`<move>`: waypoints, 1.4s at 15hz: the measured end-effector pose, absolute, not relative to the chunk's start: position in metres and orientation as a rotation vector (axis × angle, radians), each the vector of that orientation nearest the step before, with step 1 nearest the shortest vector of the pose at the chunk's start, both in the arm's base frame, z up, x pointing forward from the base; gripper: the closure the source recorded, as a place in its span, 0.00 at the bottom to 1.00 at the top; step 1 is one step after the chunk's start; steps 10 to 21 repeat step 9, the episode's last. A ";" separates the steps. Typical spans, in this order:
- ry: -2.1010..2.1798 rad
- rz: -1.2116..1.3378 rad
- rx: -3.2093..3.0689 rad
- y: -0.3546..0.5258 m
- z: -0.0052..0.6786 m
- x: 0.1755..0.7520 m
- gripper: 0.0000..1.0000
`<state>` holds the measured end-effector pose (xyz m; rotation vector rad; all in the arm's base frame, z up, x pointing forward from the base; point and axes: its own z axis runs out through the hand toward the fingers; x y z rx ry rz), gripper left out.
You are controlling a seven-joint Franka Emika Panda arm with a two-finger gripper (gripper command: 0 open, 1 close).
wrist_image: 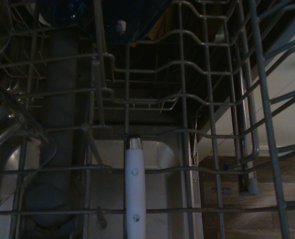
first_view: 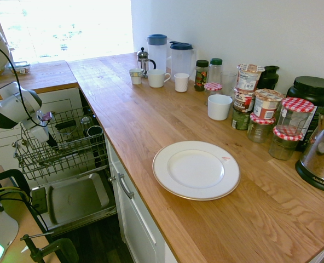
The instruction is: Put the spoon in the dishwasher
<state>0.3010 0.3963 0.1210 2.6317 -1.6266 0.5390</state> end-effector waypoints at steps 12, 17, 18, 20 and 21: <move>-1.637 0.681 2.613 0.394 0.233 0.268 0.00; -1.637 0.681 2.613 0.394 0.233 0.268 0.00; -1.637 0.681 2.613 0.394 0.233 0.268 0.00; -1.637 0.681 2.613 0.394 0.233 0.268 0.00; -1.637 0.681 2.613 0.394 0.233 0.268 0.00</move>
